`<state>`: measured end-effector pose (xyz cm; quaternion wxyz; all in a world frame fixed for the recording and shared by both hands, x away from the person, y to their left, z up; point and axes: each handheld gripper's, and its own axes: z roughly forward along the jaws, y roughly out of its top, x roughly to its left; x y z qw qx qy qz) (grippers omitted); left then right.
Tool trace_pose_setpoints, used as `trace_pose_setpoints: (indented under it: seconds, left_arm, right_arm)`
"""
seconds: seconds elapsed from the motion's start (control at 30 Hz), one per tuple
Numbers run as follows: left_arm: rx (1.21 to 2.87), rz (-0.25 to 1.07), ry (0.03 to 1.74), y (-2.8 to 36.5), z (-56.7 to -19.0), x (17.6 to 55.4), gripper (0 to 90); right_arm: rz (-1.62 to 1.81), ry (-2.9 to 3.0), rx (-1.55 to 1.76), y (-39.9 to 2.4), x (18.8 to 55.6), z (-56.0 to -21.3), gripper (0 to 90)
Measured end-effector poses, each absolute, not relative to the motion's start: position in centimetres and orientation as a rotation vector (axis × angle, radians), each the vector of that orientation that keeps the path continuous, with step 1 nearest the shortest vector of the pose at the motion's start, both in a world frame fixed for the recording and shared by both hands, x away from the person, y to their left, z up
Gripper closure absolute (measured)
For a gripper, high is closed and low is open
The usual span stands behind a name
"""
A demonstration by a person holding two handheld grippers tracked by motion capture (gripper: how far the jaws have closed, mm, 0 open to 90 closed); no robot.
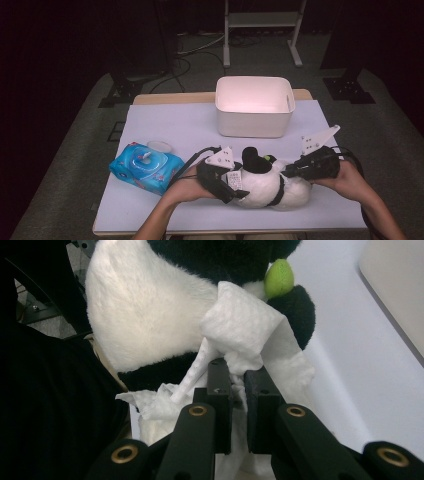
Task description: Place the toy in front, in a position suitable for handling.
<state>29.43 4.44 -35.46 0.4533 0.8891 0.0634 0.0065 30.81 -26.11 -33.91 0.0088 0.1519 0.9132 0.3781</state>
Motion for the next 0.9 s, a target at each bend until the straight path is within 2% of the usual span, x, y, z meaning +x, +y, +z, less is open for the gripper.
trace_pose_setpoints:
  seconds: [0.17, 0.27, 0.47, 0.67, 0.9]
  left_arm:
    - [2.183, -0.019, 0.154, 4.4, -35.9, 29.4, 15.9]
    - [2.224, -0.004, 0.122, 4.1, -36.2, 29.2, 11.2]
    - [2.210, 0.007, 0.135, 3.7, -36.6, 29.3, 11.6]
    - [2.169, 0.038, 0.136, 4.0, -35.9, 29.3, 28.9]
    - [2.192, 0.074, 0.114, 4.8, -33.7, 29.4, 32.7]
  right_arm:
    - [1.188, 2.855, 0.463, -26.2, 30.9, -34.0, 82.7]
    - [1.183, 2.846, 0.479, -26.3, 30.9, -34.0, 82.7]
    - [1.211, 2.842, 0.494, -26.6, 30.7, -34.1, 82.7]
    - [1.300, 2.831, 0.487, -26.7, 30.7, -34.4, 82.9]
    - [1.425, 2.796, 0.465, -26.3, 30.9, -34.1, 83.4]
